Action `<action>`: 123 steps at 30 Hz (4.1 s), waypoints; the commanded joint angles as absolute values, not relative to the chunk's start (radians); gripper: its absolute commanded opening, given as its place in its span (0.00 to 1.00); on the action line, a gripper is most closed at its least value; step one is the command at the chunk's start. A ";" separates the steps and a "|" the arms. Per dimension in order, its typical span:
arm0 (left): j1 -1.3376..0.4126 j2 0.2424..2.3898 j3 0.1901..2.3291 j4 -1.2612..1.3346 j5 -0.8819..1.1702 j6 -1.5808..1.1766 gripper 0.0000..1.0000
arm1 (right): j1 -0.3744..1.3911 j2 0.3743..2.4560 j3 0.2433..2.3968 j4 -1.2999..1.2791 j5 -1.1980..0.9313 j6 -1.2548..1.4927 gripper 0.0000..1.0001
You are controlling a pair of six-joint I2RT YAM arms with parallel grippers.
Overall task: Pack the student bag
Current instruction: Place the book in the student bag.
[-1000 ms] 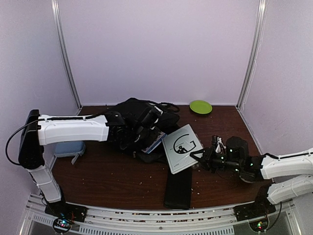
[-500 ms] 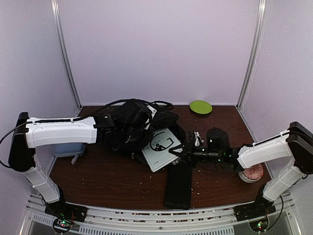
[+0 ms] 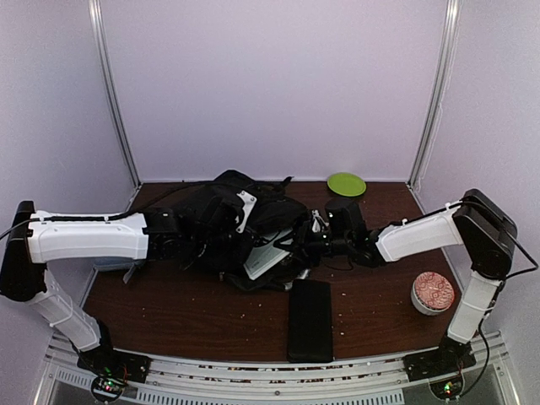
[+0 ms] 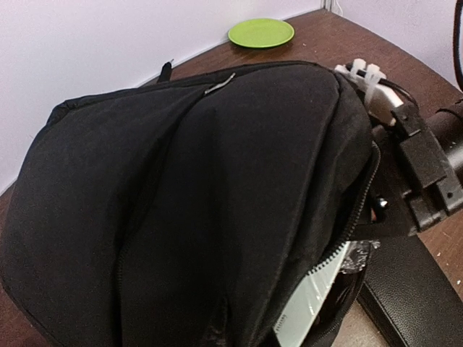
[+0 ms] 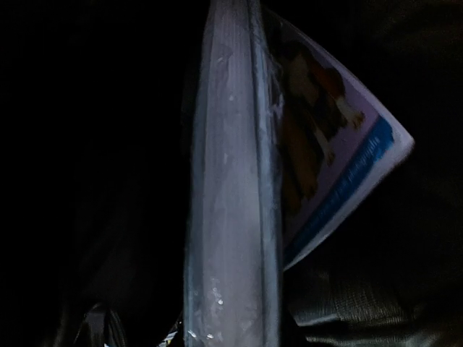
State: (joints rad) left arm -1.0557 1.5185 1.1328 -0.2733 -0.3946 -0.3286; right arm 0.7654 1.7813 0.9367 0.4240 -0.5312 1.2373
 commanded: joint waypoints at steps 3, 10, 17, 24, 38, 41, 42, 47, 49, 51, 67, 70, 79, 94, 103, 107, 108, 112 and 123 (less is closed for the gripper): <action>-1.077 1.513 1.143 -0.189 -0.348 -0.388 0.00 | 0.758 1.763 0.950 0.425 -0.509 1.180 0.42; -1.077 1.560 1.176 -0.184 -0.350 -0.395 0.00 | 0.758 1.629 0.834 0.347 -0.443 1.156 0.63; -1.078 1.584 1.189 -0.175 -0.360 -0.402 0.00 | 0.771 1.491 0.695 0.351 -0.364 1.197 0.64; -1.077 1.596 1.193 -0.167 -0.355 -0.411 0.00 | 0.825 1.540 0.716 0.419 -0.322 1.284 0.57; -1.083 1.587 1.194 -0.162 -0.341 -0.410 0.00 | 0.842 1.691 0.762 0.505 -0.220 1.389 0.46; -1.085 1.577 1.189 -0.161 -0.338 -0.409 0.00 | 0.842 1.725 0.791 0.523 -0.242 1.387 0.36; -1.086 1.574 1.188 -0.161 -0.336 -0.408 0.00 | 0.842 1.736 0.799 0.527 -0.253 1.386 0.33; -1.092 1.562 1.183 -0.164 -0.328 -0.405 0.00 | 0.841 1.771 0.822 0.546 -0.295 1.391 0.31; -1.094 1.561 1.184 -0.164 -0.326 -0.405 0.00 | 0.841 1.774 0.832 0.530 -0.296 1.386 0.39; -1.097 1.562 1.186 -0.163 -0.327 -0.405 0.00 | 0.841 1.779 0.841 0.511 -0.294 1.382 0.44; -1.104 1.570 1.195 -0.183 -0.332 -0.403 0.00 | 0.837 1.787 0.814 0.441 -0.254 1.358 0.57; -1.107 1.562 1.193 -0.194 -0.332 -0.403 0.00 | 0.835 1.821 0.843 0.450 -0.262 1.370 0.57; -1.117 1.557 1.184 -0.184 -0.303 -0.401 0.00 | 0.821 1.890 0.931 0.467 -0.263 1.354 0.42; -1.123 1.541 1.159 -0.157 -0.242 -0.363 0.00 | 0.791 1.967 1.168 0.344 -0.318 1.125 0.05; -1.123 1.573 1.158 -0.150 -0.283 -0.366 0.00 | 0.788 1.970 1.146 0.376 -0.375 1.124 0.25; -1.122 1.601 1.172 -0.172 -0.342 -0.380 0.00 | 0.787 1.860 1.080 0.337 -0.364 1.081 0.43; -1.121 1.607 1.177 -0.177 -0.354 -0.383 0.00 | 0.787 1.833 1.063 0.328 -0.364 1.072 0.47; -1.113 1.629 1.209 -0.205 -0.395 -0.394 0.00 | 0.787 1.739 1.002 0.279 -0.376 1.043 0.55; -1.035 1.685 1.306 -0.263 -0.418 -0.386 0.00 | 0.788 1.394 0.751 0.039 -0.270 0.876 0.57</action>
State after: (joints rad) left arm -1.0721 1.6623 1.2362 -0.3138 -0.4267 -0.3916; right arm 0.7830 1.5208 0.8391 0.1783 -0.3534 0.9817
